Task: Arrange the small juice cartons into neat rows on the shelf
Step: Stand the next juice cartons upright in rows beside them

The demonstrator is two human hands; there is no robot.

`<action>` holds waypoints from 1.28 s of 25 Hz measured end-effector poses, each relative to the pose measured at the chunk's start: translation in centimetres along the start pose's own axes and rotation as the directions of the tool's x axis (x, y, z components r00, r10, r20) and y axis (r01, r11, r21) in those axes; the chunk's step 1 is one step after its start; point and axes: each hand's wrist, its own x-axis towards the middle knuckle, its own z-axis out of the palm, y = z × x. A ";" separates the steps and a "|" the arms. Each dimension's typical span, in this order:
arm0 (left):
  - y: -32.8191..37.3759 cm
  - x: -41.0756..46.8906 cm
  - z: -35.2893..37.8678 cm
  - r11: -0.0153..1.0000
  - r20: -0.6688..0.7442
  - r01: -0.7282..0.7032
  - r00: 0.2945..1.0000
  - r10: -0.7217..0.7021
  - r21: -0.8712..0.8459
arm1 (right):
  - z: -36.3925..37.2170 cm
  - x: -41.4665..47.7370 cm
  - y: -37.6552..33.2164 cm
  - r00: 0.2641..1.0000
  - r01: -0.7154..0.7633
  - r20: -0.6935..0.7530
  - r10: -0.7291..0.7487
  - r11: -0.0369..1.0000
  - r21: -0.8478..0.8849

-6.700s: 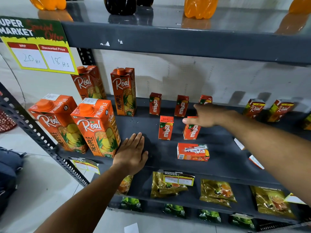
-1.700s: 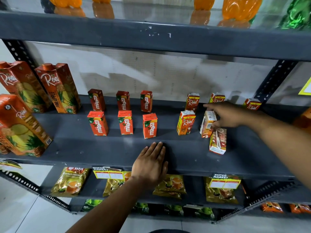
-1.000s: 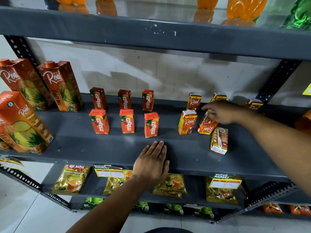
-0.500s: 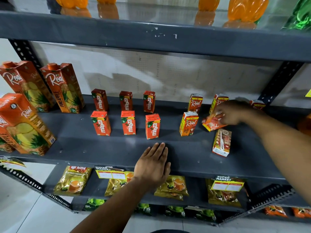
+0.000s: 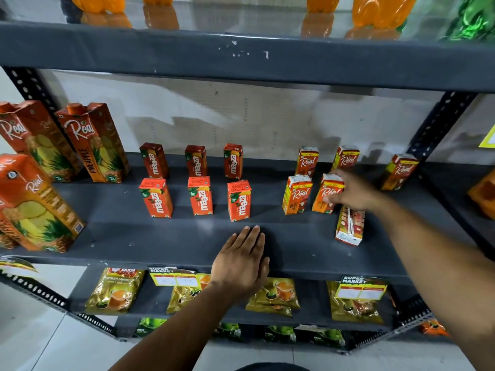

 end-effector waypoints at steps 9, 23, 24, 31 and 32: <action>0.0 -0.2 0.0 1.000 -0.014 -0.001 1.000 0.001 0.007 | -3.9 -0.1 2.4 0.973 -0.178 0.111 0.205 0.960 -0.216; -0.2 0.0 0.5 1.000 -0.022 -0.008 1.000 0.008 -0.002 | -6.2 -4.3 4.0 1.000 0.004 -0.018 -0.019 0.800 -0.600; -0.1 -0.1 0.4 1.000 -0.025 -0.010 1.000 0.010 -0.005 | -6.7 -4.3 3.8 0.999 0.024 -0.009 -0.034 0.838 -0.545; -0.1 -0.1 0.4 1.000 -0.036 -0.010 0.999 0.009 -0.023 | -9.0 -4.1 2.1 0.957 0.278 0.263 -0.119 0.620 -0.733; -0.1 -0.1 0.4 1.000 -0.041 -0.010 0.999 0.010 -0.022 | -9.2 -3.8 2.3 0.965 0.244 0.245 -0.088 0.637 -0.732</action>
